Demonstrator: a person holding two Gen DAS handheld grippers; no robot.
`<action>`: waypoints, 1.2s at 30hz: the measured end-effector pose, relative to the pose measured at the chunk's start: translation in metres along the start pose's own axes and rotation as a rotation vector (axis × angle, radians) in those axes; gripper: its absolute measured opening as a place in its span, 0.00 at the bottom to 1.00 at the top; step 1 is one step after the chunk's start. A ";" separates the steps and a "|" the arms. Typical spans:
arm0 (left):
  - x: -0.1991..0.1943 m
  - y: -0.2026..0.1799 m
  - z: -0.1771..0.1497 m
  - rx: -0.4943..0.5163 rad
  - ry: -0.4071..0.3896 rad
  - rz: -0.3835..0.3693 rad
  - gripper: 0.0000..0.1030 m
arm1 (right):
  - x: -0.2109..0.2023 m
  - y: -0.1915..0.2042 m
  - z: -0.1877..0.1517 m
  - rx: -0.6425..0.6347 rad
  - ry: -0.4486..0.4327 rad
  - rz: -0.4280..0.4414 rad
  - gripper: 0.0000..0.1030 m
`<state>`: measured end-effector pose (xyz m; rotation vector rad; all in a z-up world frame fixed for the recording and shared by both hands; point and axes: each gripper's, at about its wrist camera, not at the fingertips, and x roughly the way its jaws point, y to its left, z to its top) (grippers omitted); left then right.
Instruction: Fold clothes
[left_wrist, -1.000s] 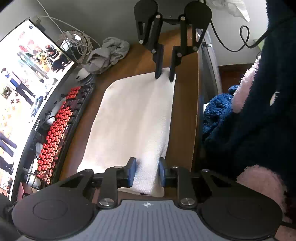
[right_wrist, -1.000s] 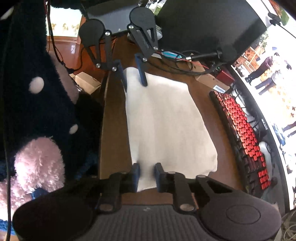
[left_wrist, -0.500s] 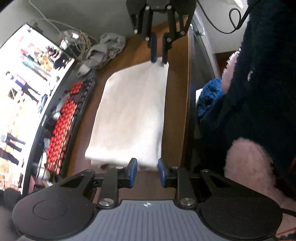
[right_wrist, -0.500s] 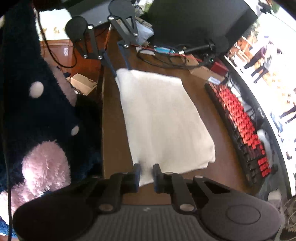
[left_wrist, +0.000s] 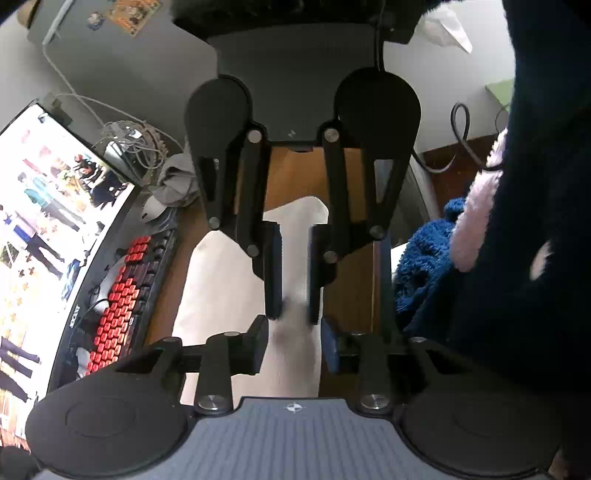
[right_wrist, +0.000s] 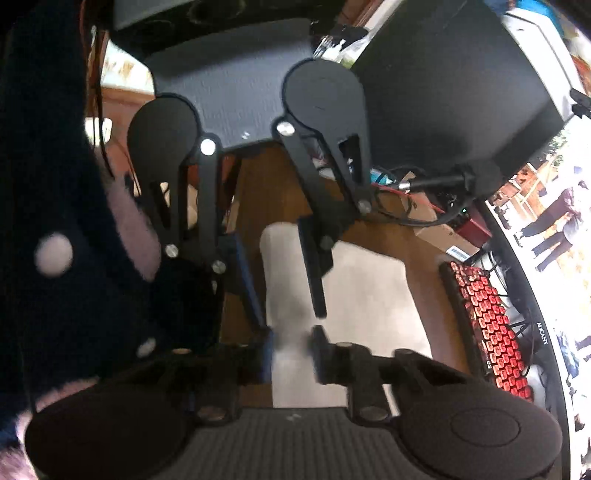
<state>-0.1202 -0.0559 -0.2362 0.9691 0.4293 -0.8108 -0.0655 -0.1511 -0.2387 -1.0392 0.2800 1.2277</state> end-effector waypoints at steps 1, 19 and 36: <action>0.005 -0.001 0.001 0.013 -0.004 -0.004 0.28 | 0.000 0.000 -0.001 0.002 -0.003 0.000 0.15; -0.020 0.023 -0.028 -0.167 0.024 -0.062 0.11 | -0.033 -0.004 -0.049 0.118 0.096 -0.026 0.09; -0.044 0.019 -0.035 -0.149 0.083 0.018 0.26 | -0.065 0.001 -0.065 0.274 0.073 -0.082 0.12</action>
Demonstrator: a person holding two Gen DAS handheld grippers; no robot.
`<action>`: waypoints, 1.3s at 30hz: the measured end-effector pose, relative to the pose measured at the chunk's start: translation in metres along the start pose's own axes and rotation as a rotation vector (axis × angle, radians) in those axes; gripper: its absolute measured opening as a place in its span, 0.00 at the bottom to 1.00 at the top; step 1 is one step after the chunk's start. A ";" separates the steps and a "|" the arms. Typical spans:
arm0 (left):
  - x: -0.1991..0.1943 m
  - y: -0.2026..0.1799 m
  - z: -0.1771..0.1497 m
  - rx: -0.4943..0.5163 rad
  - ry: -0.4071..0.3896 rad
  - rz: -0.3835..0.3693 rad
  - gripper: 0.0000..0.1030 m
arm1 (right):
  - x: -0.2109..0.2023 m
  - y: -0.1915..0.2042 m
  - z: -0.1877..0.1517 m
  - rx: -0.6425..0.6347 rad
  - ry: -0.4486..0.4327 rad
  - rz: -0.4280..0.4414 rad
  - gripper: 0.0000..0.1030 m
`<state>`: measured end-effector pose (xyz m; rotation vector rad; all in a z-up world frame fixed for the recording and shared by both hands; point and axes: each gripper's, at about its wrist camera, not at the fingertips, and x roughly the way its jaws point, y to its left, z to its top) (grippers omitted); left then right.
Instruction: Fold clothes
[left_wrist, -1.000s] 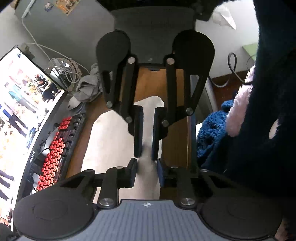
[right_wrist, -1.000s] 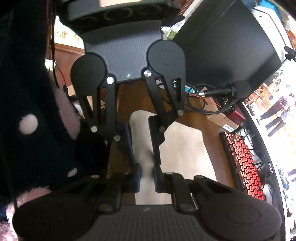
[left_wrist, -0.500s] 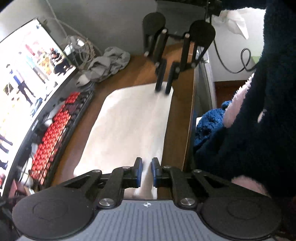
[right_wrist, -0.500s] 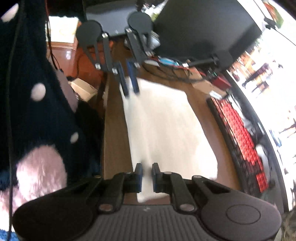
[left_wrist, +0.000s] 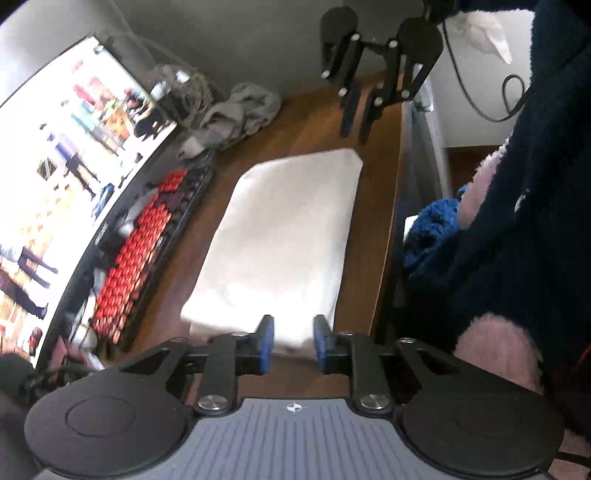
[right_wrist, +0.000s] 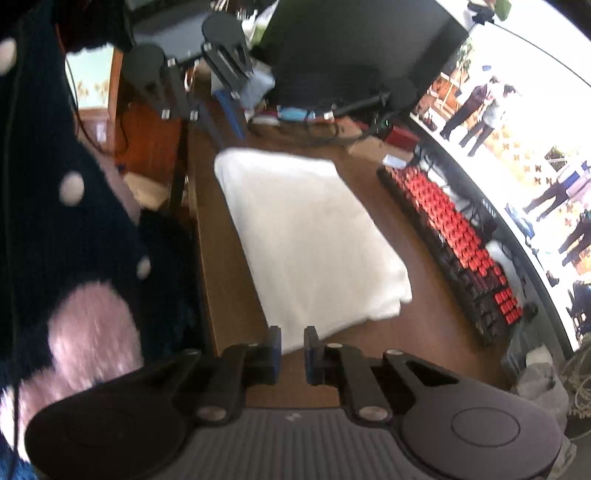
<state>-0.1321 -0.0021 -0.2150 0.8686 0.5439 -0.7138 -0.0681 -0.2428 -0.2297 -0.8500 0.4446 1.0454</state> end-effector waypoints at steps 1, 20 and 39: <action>0.002 -0.002 0.003 0.017 -0.008 -0.005 0.31 | 0.002 0.002 0.003 -0.006 -0.012 -0.001 0.17; 0.036 -0.025 -0.002 0.275 0.063 0.072 0.48 | 0.058 0.029 0.040 -0.232 -0.033 -0.042 0.37; -0.006 0.076 -0.031 -0.288 -0.018 -0.012 0.51 | -0.003 -0.039 -0.024 0.465 -0.040 -0.047 0.39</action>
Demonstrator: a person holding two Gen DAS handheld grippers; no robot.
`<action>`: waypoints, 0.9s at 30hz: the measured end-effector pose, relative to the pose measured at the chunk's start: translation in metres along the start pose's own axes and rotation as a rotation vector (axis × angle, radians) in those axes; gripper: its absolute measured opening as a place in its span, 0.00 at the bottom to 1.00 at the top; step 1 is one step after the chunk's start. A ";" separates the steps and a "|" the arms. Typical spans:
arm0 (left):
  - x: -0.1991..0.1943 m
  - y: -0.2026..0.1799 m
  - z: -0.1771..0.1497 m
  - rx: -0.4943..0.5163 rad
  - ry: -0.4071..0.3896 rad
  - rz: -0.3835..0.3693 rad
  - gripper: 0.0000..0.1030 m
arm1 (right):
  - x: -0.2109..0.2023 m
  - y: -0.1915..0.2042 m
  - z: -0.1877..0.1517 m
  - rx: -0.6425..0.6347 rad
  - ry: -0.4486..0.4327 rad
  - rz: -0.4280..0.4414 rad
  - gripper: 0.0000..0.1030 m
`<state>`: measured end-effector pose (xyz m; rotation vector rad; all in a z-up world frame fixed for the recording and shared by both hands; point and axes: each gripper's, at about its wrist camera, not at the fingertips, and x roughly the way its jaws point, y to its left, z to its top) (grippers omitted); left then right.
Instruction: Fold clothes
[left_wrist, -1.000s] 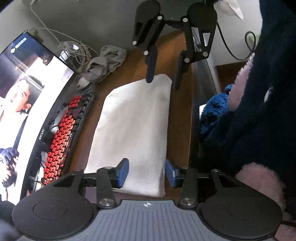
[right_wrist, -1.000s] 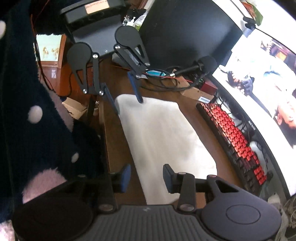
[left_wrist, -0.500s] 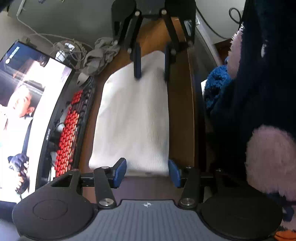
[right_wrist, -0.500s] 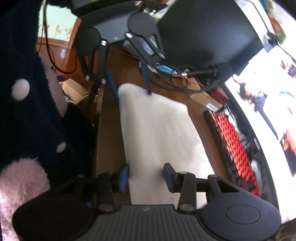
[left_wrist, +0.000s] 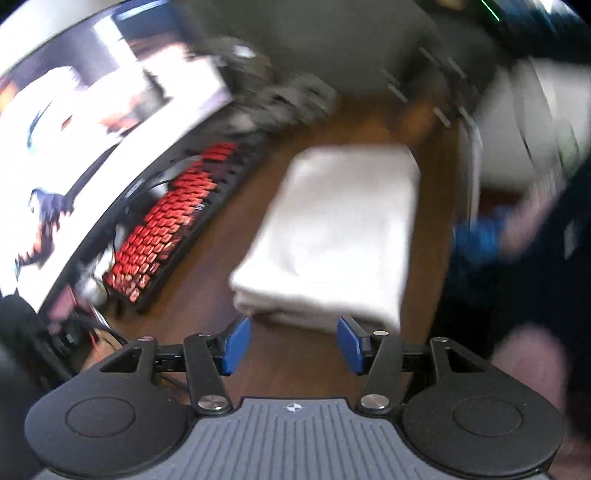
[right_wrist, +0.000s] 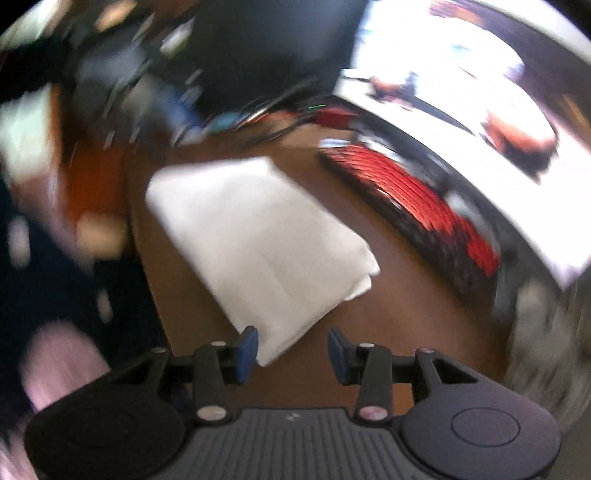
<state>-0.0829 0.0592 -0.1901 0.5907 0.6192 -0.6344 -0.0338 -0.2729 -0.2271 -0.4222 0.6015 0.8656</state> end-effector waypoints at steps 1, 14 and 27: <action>0.001 0.012 0.005 -0.059 -0.024 -0.022 0.53 | -0.004 -0.005 -0.003 0.097 -0.020 0.025 0.39; 0.102 0.085 0.055 -0.337 0.015 -0.352 0.60 | 0.010 -0.012 -0.034 0.884 -0.084 0.254 0.55; 0.170 0.117 0.043 -0.531 0.150 -0.535 0.59 | 0.059 -0.021 -0.028 1.171 -0.021 0.331 0.55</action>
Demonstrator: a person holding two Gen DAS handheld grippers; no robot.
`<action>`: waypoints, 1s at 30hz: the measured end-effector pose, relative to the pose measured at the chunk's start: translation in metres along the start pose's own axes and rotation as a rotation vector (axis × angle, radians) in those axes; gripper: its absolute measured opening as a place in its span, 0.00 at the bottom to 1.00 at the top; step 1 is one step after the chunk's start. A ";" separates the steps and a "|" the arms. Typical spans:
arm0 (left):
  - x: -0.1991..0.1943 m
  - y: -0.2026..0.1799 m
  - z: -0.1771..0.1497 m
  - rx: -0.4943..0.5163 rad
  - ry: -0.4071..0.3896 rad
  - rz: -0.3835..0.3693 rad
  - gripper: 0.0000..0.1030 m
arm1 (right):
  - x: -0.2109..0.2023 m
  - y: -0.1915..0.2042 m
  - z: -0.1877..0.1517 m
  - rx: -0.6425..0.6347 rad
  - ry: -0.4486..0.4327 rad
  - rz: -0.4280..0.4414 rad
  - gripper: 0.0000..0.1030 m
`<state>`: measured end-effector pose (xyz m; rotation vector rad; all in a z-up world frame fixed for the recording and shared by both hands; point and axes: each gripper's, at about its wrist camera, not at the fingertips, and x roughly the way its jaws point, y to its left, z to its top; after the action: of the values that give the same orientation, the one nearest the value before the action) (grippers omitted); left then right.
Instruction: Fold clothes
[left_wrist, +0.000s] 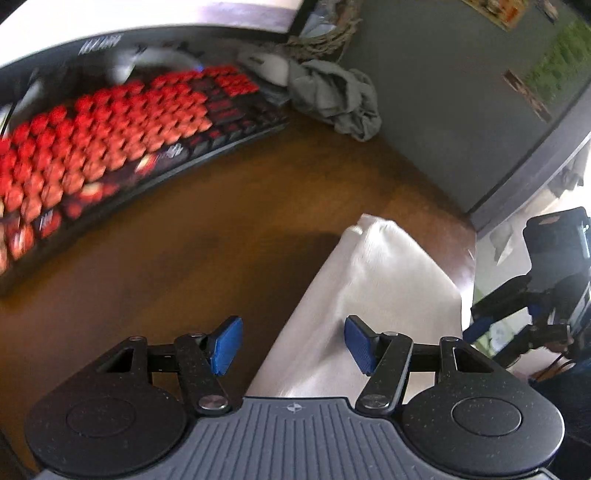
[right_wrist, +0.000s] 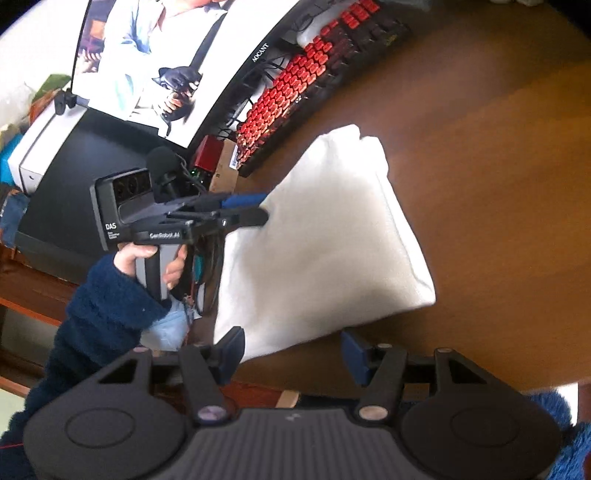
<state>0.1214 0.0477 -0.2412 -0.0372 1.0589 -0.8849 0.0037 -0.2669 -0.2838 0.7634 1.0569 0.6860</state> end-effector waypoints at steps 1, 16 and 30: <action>-0.001 0.004 -0.004 -0.023 0.000 -0.012 0.59 | 0.002 -0.001 0.002 0.014 0.002 -0.003 0.56; -0.013 -0.021 -0.065 -0.245 -0.017 -0.098 0.48 | 0.022 -0.009 0.101 -0.138 -0.167 -0.243 0.34; 0.005 -0.048 -0.088 -0.445 -0.063 -0.183 0.40 | -0.010 0.016 0.116 -0.326 -0.257 -0.296 0.35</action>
<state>0.0255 0.0450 -0.2705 -0.5380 1.1893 -0.7905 0.1067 -0.2908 -0.2318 0.3885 0.7768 0.4744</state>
